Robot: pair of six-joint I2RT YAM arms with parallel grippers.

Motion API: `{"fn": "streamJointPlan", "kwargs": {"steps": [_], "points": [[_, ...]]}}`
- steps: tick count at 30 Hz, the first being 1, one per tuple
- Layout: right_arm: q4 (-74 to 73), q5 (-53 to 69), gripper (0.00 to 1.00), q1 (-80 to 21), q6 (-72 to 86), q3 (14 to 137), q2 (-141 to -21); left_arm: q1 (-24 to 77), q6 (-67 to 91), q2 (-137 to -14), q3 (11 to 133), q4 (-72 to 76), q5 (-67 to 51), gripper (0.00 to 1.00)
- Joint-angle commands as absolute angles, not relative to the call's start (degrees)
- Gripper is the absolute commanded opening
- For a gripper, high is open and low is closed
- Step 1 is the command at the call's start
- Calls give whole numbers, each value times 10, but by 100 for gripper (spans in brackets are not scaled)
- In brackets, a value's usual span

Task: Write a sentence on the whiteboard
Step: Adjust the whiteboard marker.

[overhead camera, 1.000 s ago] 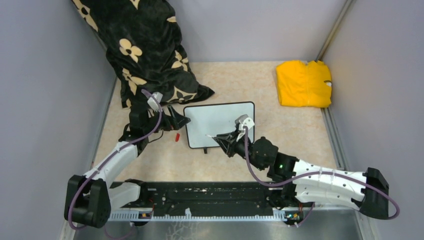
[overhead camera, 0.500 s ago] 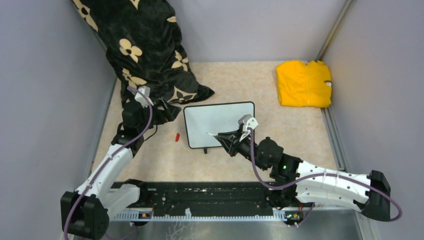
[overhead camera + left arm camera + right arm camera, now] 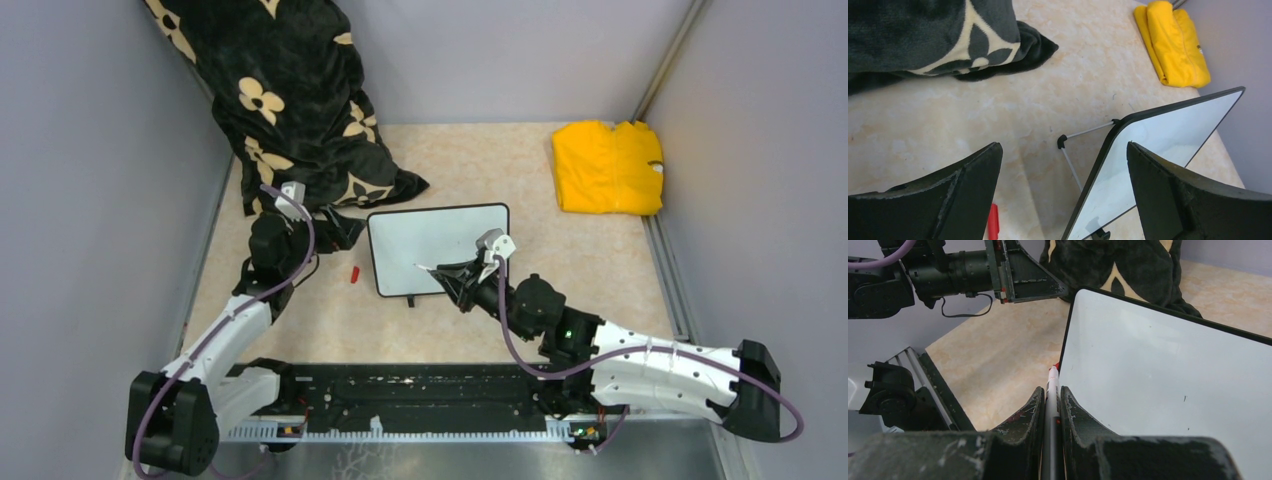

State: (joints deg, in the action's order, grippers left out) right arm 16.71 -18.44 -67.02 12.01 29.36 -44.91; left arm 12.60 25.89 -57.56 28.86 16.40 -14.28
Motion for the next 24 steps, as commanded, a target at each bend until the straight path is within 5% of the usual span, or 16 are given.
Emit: {"fn": "streamJointPlan", "kwargs": {"steps": [1, 8, 17, 24], "points": [[198, -199, 0, -675, 120, 328, -454, 125, 278, -577, 268, 244, -175, 99], [203, -201, 0, -675, 126, 332, -466, 124, 228, -624, 271, 245, -255, 98], [215, -201, 0, -675, 136, 327, -467, 121, 252, -699, 206, 474, -445, 90], [220, -197, 0, -675, 134, 331, -473, 116, 232, -780, 251, 462, -526, 82]]}}
